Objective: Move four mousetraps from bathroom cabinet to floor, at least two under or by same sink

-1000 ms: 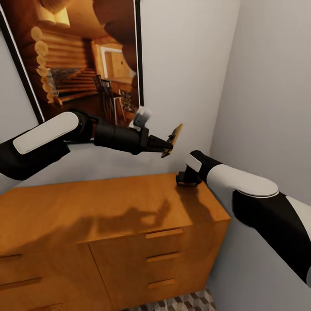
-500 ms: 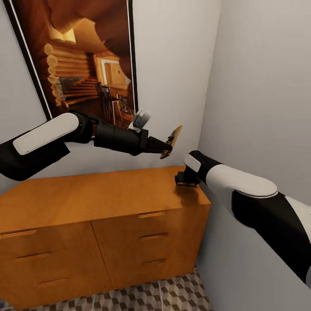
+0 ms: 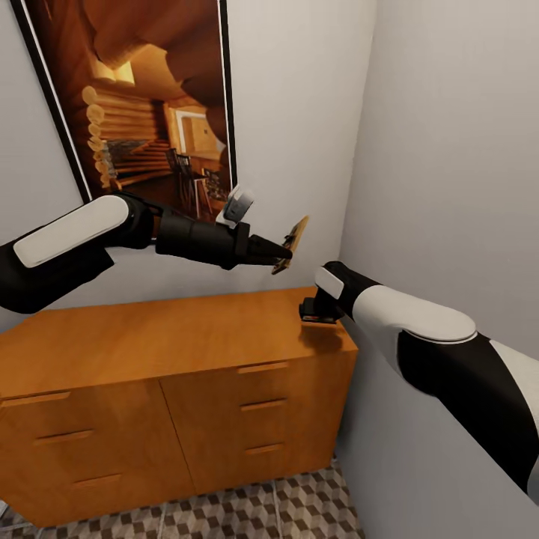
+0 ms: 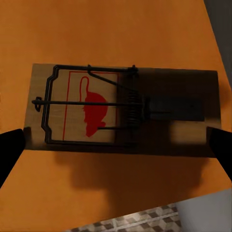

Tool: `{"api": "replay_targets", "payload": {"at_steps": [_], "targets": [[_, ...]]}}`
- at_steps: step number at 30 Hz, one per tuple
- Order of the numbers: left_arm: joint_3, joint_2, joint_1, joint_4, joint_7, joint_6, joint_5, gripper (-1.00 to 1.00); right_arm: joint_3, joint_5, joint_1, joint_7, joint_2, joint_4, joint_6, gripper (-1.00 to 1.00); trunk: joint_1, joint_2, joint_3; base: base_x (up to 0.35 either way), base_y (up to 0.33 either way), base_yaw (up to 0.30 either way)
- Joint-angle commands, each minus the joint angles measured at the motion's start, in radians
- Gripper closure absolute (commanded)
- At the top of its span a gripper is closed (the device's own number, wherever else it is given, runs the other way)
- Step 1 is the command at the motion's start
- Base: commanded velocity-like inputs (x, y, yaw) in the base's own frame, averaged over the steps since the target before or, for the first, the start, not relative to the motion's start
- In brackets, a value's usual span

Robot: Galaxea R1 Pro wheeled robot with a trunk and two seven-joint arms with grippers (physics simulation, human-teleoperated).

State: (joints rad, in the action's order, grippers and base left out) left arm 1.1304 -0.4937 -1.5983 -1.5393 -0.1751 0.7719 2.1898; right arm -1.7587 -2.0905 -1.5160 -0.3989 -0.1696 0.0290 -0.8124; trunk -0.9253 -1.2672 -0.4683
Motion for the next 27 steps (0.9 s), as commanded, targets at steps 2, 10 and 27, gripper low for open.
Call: {"api": "replay_targets", "payload": {"at_steps": [2,10,27], "targets": [[0.015,-0.006,-0.002,-0.001,-0.007,-0.004,0.017,1.0,-0.004,-0.011,-0.001,-0.009,0.001,0.002,-0.001,1.0,0.0,-0.001,-0.001,0.0,0.0,0.0],[0.057,-0.007,-0.002,-0.001,-0.005,-0.006,0.013,1.0,-0.004,-0.012,-0.001,-0.009,0.001,0.002,0.023,1.0,0.0,-0.001,-0.001,-0.284,-0.062,0.0],[0.128,-0.105,-0.002,-0.001,-0.003,-0.011,0.011,1.0,-0.003,-0.014,-0.001,-0.009,0.002,0.034,0.031,1.0,0.0,-0.001,-0.001,-0.329,-0.004,0.0]]}}
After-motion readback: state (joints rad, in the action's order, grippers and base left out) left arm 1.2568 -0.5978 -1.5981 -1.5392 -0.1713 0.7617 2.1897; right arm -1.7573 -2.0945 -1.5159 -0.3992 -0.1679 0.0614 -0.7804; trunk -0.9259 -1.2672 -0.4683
